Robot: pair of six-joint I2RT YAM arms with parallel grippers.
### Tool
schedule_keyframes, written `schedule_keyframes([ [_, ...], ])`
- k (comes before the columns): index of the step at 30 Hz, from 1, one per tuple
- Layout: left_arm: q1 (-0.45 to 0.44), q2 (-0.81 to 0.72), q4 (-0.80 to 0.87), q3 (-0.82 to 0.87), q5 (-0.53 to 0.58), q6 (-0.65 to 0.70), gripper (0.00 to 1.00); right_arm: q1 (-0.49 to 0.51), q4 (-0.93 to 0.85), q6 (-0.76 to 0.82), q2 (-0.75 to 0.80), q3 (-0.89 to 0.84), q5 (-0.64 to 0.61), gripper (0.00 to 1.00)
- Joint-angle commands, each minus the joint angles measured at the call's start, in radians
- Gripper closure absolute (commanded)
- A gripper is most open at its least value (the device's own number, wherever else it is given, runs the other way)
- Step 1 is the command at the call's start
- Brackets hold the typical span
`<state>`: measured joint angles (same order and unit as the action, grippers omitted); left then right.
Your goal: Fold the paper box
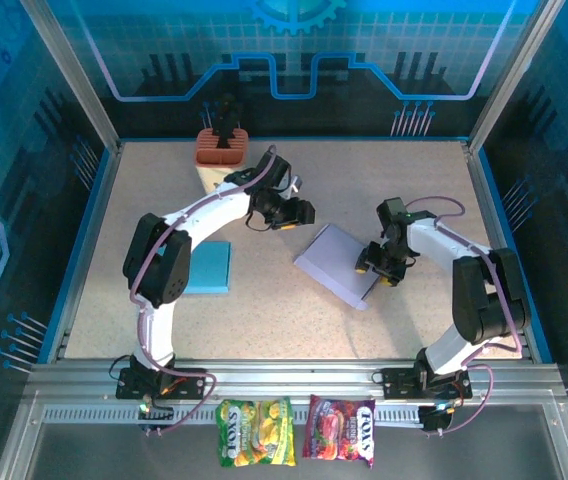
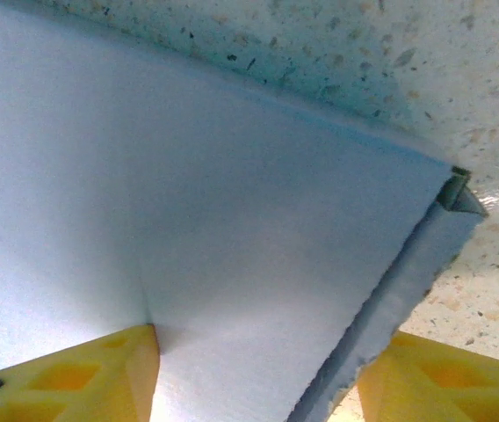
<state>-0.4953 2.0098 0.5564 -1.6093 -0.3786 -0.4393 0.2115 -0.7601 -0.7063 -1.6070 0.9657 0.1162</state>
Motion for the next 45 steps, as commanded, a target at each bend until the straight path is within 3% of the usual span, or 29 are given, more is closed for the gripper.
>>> schedule_keyframes([
  [1, -0.004, 0.015, -0.044, 0.033, -0.096, 0.021, 0.42, 0.01, 0.008, 0.036, -0.028, -0.015, -0.028, 0.44],
  [8, -0.011, 0.048, 0.0, 0.07, -0.125, 0.052, 0.45, -0.001, 0.019, 0.116, -0.073, 0.026, -0.018, 0.52],
  [18, -0.03, 0.024, -0.002, 0.132, 0.003, 0.081, 0.48, 0.0, 0.008, 0.261, -0.16, 0.128, 0.011, 0.64],
  [28, -0.03, -0.046, 0.009, 0.167, 0.153, 0.114, 0.51, 0.006, -0.002, 0.308, -0.203, 0.199, 0.003, 0.66],
  [35, -0.029, -0.107, -0.033, 0.15, 0.097, 0.109, 0.48, 0.006, -0.001, 0.308, -0.207, 0.208, 0.005, 0.66],
  [40, -0.001, -0.01, 0.084, 0.088, 0.138, 0.108, 0.49, 0.008, 0.0, 0.311, -0.214, 0.212, 0.012, 0.66],
  [45, 0.009, 0.045, 0.053, 0.074, 0.104, 0.127, 0.49, 0.01, 0.005, 0.31, -0.212, 0.211, 0.022, 0.67],
])
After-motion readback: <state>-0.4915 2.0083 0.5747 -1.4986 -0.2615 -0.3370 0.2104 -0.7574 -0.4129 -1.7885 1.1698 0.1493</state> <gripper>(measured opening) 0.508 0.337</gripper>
